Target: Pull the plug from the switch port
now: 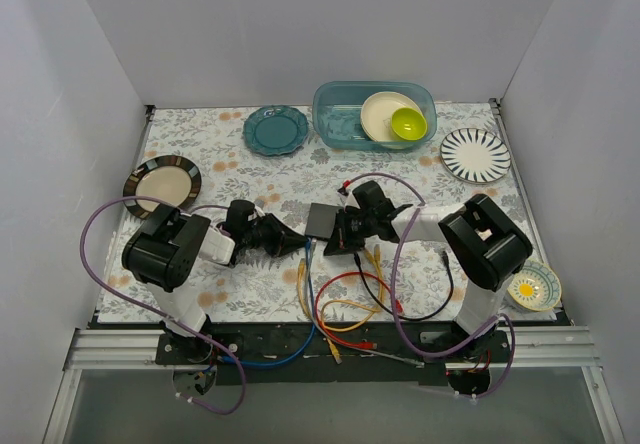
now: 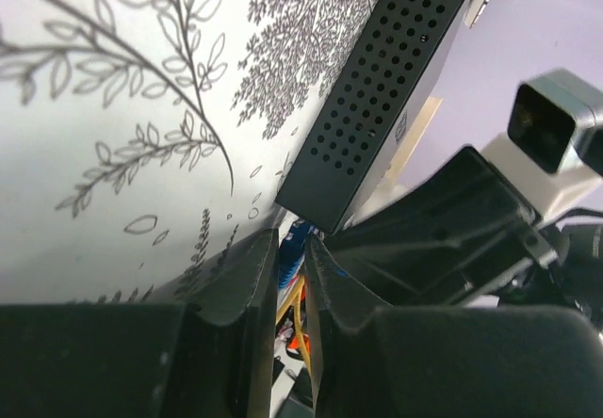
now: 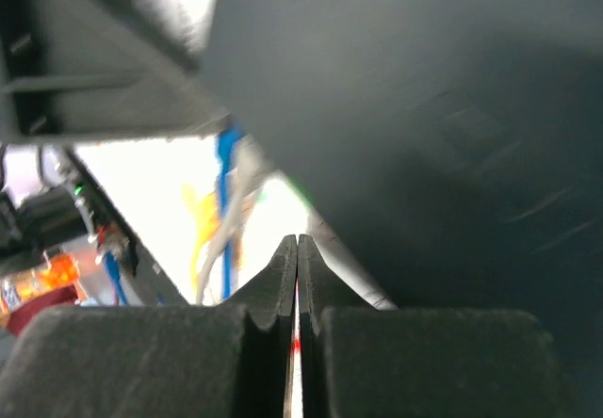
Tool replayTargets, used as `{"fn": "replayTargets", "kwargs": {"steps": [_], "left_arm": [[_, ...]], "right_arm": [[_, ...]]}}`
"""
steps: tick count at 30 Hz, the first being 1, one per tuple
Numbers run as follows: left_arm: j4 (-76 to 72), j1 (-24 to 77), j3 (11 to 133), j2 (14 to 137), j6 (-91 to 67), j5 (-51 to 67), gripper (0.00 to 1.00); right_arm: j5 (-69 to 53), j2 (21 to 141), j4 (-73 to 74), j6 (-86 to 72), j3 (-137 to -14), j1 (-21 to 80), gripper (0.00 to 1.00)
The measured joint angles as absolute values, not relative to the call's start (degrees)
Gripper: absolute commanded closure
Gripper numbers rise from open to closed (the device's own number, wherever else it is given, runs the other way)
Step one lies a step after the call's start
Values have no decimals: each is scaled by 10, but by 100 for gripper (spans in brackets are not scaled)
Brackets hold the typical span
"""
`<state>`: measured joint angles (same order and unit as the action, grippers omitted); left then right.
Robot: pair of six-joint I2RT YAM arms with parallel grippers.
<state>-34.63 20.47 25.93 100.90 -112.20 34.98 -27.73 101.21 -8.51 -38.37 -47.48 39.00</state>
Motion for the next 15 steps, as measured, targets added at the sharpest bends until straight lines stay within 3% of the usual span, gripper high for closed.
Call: {"fn": "replayTargets", "kwargs": {"steps": [15], "left_arm": [[-280, 203, 205, 916, -1086, 329, 100]], "right_arm": [[-266, 1050, -79, -403, -509, 391, 99]]}}
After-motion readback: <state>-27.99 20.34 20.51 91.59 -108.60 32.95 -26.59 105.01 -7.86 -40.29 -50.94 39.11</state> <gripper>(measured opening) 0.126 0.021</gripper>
